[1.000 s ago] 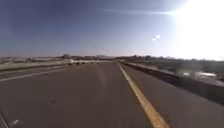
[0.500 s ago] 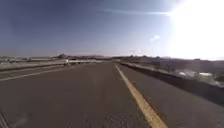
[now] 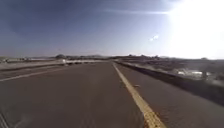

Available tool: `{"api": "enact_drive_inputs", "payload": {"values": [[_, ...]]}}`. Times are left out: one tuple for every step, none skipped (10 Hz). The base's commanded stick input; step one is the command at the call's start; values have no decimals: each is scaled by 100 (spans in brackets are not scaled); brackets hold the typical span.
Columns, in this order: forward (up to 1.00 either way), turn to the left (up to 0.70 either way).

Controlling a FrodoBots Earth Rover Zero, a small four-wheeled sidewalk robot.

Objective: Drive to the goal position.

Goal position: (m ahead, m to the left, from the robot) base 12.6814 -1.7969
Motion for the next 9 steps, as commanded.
{"api": "enact_drive_inputs", "payload": {"values": [[70, 0], [70, 0], [70, 0], [70, 0], [70, 0], [70, 0], [70, 0], [70, 0], [70, 0]]}}
